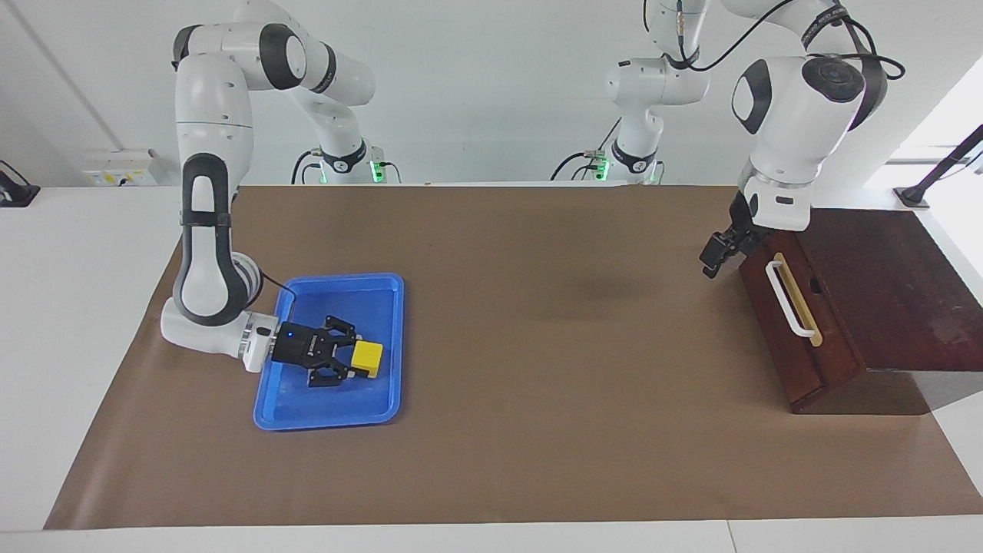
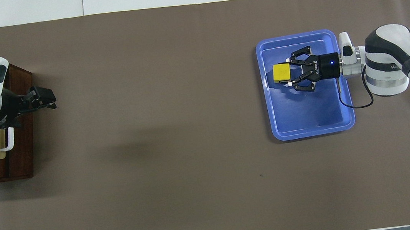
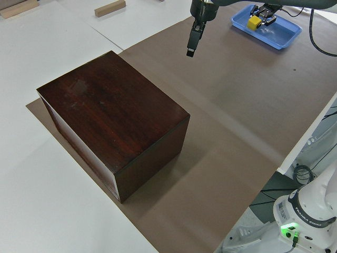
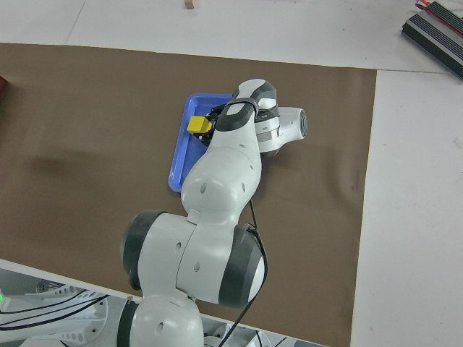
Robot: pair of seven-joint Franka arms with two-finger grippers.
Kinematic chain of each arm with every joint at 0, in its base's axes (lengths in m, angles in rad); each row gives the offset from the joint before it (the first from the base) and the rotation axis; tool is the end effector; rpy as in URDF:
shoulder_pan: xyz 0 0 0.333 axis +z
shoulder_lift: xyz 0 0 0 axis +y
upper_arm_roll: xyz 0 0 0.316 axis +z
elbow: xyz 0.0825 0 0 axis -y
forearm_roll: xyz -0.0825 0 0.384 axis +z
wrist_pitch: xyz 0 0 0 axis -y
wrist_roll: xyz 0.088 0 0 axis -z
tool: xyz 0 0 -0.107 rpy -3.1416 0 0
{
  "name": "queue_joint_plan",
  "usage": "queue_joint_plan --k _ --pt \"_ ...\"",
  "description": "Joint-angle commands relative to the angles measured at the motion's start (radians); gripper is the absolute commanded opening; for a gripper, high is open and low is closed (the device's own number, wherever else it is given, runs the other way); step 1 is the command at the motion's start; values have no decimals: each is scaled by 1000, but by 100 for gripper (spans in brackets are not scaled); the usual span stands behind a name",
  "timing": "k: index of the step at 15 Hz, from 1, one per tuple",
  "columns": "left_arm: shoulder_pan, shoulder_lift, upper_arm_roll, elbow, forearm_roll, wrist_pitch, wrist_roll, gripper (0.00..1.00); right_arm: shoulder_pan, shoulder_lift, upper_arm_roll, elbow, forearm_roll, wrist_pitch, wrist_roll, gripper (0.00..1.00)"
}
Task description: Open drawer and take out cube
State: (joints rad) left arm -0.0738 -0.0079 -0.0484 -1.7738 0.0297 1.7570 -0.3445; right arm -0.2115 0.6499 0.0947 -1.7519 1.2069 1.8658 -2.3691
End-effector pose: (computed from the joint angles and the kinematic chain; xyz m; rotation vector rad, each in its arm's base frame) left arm 0.5559 -0.0657 0.5484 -3.0926 -0.3364 0.0029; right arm 0.6394 -0.0078 0.2087 -1.5595 -1.4642 -1.0431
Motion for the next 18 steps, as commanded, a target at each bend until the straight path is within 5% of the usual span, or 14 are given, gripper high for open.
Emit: queue_joint_plan --k 1,2,3,9,14,18 --pt "-9 5 10 125 -16 -198 159 100 -13 10 11 20 -4 -4 -12 15" --pt "-12 -1 9 129 -14 -218 179 100 -13 10 11 20 -4 -2 -12 68" --pt "-11 -1 4 128 -16 -217 186 100 -13 10 11 20 -4 -4 -10 100" --pt "12 23 -2 154 -16 -225 260 100 -3 -1 19 79 26 -37 17 100" --pt "45 -7 -16 148 -16 -220 257 100 3 -130 33 114 5 -161 322 100" --pt "45 -10 -13 140 -14 -217 245 100 15 -199 34 198 -154 -163 609 100"
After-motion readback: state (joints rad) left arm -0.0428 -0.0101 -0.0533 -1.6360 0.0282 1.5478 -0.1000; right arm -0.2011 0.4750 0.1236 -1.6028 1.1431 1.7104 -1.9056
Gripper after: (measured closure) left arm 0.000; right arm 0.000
